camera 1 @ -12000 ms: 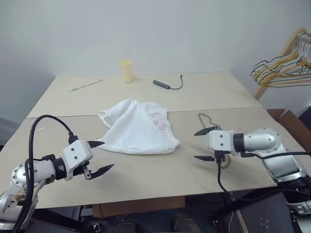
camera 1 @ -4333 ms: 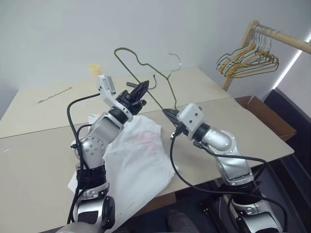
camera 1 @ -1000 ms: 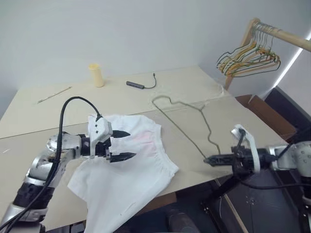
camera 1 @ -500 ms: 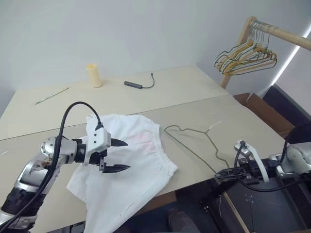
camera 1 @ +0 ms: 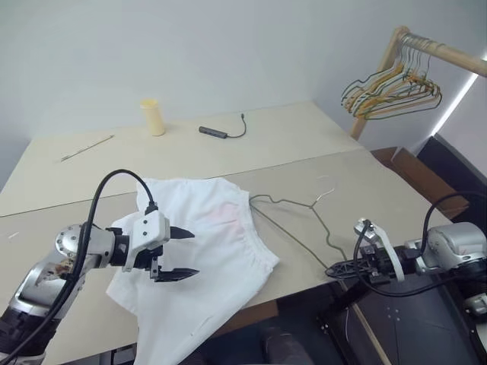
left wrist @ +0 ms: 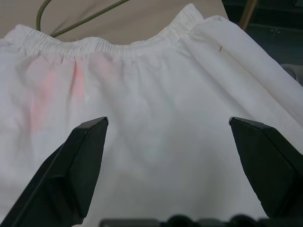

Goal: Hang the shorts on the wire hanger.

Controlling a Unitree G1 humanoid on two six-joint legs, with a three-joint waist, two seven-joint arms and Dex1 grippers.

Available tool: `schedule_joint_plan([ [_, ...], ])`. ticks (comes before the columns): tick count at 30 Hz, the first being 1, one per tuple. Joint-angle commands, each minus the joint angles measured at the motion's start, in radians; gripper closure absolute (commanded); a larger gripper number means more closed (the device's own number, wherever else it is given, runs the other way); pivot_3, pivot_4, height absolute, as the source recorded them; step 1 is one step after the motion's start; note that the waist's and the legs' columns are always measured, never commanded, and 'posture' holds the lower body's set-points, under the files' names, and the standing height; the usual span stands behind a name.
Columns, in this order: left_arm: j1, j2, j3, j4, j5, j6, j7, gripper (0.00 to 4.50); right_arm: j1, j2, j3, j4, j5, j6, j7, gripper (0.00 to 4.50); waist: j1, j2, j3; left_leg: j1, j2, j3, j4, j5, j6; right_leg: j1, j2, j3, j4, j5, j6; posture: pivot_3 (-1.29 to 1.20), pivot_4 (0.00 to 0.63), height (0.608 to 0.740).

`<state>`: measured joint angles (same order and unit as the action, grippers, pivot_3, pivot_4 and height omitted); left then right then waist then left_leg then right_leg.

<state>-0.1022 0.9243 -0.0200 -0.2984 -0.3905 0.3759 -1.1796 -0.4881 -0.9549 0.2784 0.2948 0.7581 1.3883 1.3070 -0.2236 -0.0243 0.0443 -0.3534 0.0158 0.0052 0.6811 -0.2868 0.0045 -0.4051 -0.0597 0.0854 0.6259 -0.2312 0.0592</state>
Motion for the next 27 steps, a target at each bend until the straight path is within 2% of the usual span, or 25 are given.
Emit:
schedule_joint_plan([
  [1, 0.003, 0.002, 0.030, -0.028, -0.007, -0.002, 0.013, 0.03, -0.010, -0.022, -0.010, -0.035, -0.011, -0.032, 0.038, 4.50, 0.001, 0.000, 0.000, 0.000, 0.000, 0.000, 0.000, 0.000, 0.000, 0.000, 0.000, 0.000, 0.000, 0.000, 0.000, -0.17, 0.000, 0.740],
  [7, 0.014, 0.007, 0.026, -0.036, -0.001, -0.006, 0.023, 0.03, -0.002, -0.013, 0.019, -0.034, -0.067, -0.054, 0.017, 4.50, 0.005, 0.000, 0.000, 0.000, 0.000, 0.000, 0.000, 0.000, 0.000, 0.000, 0.000, 0.000, 0.000, 0.000, 0.000, -0.17, 0.000, 0.740],
  [14, 0.020, 0.008, 0.023, -0.038, 0.003, -0.008, 0.026, 0.03, -0.049, 0.038, -0.011, 0.107, -0.136, -0.086, -0.015, 4.50, 0.011, 0.000, 0.000, 0.000, 0.000, 0.000, 0.000, 0.000, 0.000, 0.000, 0.000, 0.000, 0.000, 0.000, 0.000, -0.17, 0.000, 0.740],
  [27, 0.018, 0.007, 0.018, -0.037, 0.004, -0.005, 0.023, 0.03, 0.005, -0.022, -0.022, -0.017, -0.084, -0.086, 0.107, 4.50, 0.016, 0.000, 0.000, 0.000, 0.000, 0.000, 0.001, 0.000, 0.000, 0.000, 0.000, 0.000, 0.000, 0.000, 0.000, -0.17, 0.000, 0.740],
])
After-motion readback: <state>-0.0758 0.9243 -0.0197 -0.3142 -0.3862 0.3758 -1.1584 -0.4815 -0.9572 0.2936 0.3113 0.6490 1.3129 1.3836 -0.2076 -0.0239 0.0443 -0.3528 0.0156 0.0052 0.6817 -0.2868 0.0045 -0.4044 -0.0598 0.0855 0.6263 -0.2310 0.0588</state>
